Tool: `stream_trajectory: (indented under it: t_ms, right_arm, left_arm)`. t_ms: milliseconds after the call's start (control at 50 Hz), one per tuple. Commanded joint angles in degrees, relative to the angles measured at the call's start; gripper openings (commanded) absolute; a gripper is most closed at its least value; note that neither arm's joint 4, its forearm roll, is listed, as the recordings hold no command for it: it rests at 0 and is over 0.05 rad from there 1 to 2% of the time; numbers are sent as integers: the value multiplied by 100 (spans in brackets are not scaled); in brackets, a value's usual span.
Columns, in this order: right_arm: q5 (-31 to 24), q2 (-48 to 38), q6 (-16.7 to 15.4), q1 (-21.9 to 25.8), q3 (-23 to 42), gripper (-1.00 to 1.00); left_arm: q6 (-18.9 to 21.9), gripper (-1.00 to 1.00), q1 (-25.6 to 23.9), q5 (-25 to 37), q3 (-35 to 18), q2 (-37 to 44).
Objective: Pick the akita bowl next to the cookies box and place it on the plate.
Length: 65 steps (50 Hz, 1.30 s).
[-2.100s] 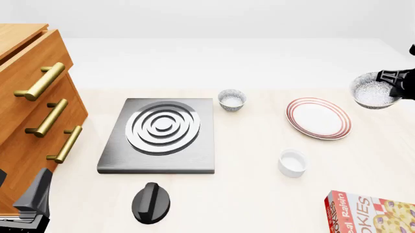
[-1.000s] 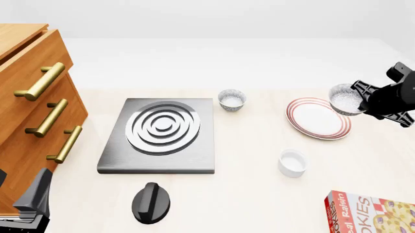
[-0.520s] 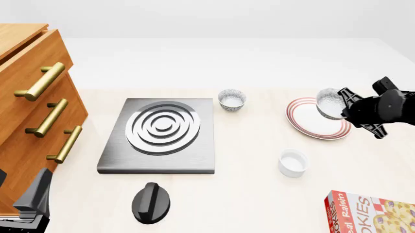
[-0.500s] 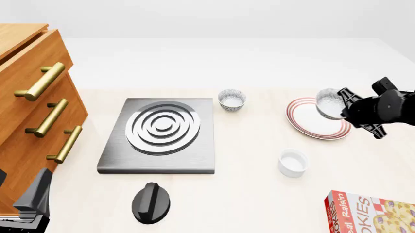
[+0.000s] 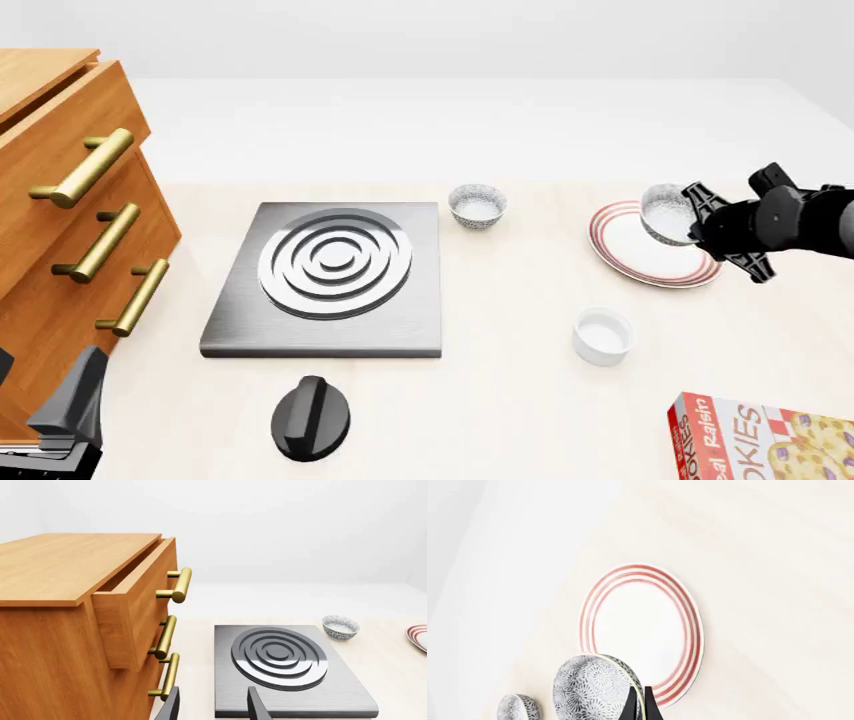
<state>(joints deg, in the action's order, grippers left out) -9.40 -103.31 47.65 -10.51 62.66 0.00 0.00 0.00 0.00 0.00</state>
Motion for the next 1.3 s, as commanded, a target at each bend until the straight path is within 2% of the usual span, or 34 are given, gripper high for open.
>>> stream_trajectory:
  t_ms: [20, 1300]
  right_arm:
    - [14, -245, -11, 29, 238, -100]
    - [90, -1446, -360, -191, 1082, -100]
  left_arm:
    - [0, 100, 0, 0, 0, 0]
    - [0, 100, 0, 0, 0, 0]
